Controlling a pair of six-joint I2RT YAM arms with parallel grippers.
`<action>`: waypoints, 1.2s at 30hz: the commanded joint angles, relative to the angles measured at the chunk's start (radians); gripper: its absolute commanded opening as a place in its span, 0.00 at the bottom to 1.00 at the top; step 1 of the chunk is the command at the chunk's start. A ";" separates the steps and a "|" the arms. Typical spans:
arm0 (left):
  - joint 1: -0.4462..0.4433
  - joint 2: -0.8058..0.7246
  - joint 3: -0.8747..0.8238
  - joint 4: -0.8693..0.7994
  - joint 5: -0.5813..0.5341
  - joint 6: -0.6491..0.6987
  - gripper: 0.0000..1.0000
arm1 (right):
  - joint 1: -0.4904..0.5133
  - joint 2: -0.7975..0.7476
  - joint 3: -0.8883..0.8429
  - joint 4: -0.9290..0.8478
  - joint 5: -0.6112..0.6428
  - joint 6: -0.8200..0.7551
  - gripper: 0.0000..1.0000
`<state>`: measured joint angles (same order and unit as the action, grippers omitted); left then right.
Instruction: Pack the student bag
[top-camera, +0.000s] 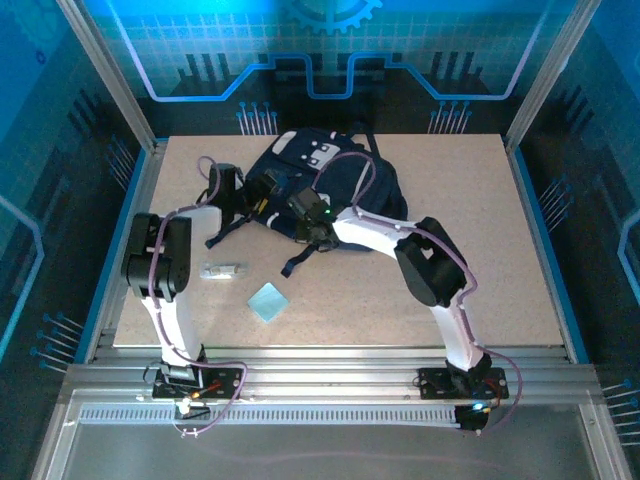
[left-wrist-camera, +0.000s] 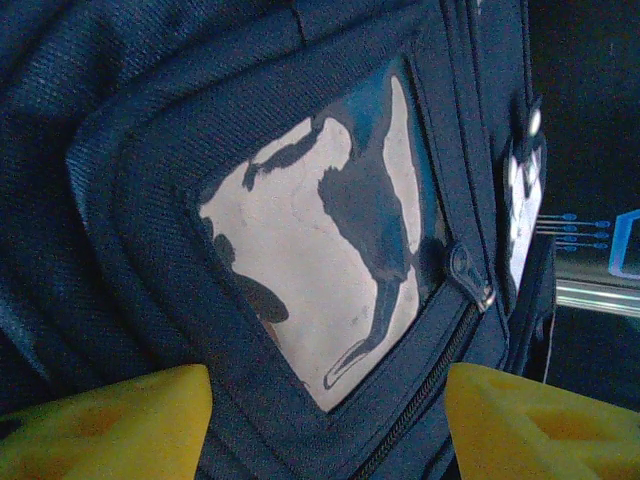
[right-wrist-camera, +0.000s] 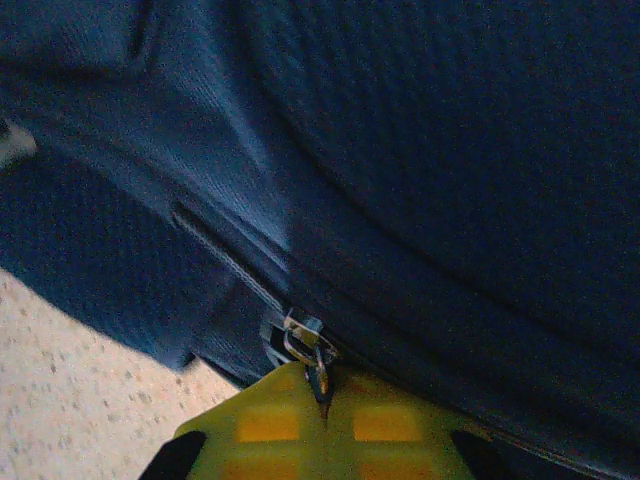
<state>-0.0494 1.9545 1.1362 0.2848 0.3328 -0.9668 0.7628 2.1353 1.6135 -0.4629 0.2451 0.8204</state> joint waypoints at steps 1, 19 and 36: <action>0.022 0.111 0.067 -0.095 -0.120 0.025 0.65 | -0.012 -0.079 -0.084 -0.121 -0.090 -0.119 0.00; 0.022 0.197 0.346 -0.274 -0.025 0.127 0.65 | -0.149 -0.273 -0.175 -0.395 -0.171 -0.580 0.00; -0.109 -0.300 -0.091 -0.292 -0.007 0.045 0.68 | -0.113 -0.182 0.112 -0.164 -0.514 -0.482 0.00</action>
<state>-0.1356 1.6848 1.1133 -0.0299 0.3260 -0.8536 0.6430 1.9579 1.6619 -0.7086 -0.1745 0.3222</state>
